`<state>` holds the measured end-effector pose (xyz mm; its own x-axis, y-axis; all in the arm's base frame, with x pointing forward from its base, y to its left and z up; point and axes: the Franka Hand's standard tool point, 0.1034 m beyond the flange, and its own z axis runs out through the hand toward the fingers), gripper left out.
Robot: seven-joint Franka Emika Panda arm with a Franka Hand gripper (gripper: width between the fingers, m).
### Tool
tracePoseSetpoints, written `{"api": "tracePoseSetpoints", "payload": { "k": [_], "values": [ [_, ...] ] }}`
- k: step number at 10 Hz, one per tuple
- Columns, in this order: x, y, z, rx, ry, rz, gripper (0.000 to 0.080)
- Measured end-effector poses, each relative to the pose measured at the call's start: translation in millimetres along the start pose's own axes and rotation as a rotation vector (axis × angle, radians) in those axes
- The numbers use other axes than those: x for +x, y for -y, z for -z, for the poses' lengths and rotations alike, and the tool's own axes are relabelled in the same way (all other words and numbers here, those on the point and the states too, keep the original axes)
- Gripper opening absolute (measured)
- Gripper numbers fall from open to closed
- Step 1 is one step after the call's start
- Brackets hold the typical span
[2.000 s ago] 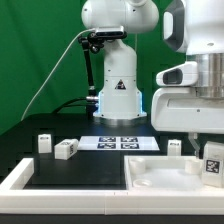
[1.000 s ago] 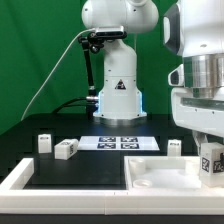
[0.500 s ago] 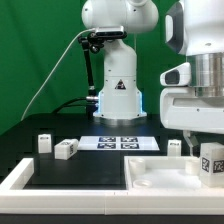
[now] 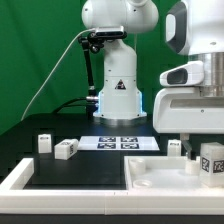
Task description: Assemble one leg
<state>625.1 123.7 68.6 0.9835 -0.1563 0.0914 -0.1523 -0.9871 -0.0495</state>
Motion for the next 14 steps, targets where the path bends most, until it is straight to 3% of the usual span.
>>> {"api": "tracePoseSetpoints", "payload": {
  "k": [5, 7, 8, 9, 11, 14],
  "values": [
    [0.7, -1.2, 0.2, -0.010, -0.002, 0.306, 0.0649],
    [0.7, -1.3, 0.2, -0.010, -0.001, 0.305, 0.0375],
    [0.6, -1.3, 0.2, -0.010, -0.001, 0.305, 0.0375],
    [0.6, -1.3, 0.2, -0.009, -0.001, 0.293, 0.0289],
    [0.2, -2.9, -0.2, -0.006, -0.002, 0.206, 0.0290],
    [-0.7, -5.4, -0.9, 0.019, -0.021, -0.207, 0.0290]
  ]
}}
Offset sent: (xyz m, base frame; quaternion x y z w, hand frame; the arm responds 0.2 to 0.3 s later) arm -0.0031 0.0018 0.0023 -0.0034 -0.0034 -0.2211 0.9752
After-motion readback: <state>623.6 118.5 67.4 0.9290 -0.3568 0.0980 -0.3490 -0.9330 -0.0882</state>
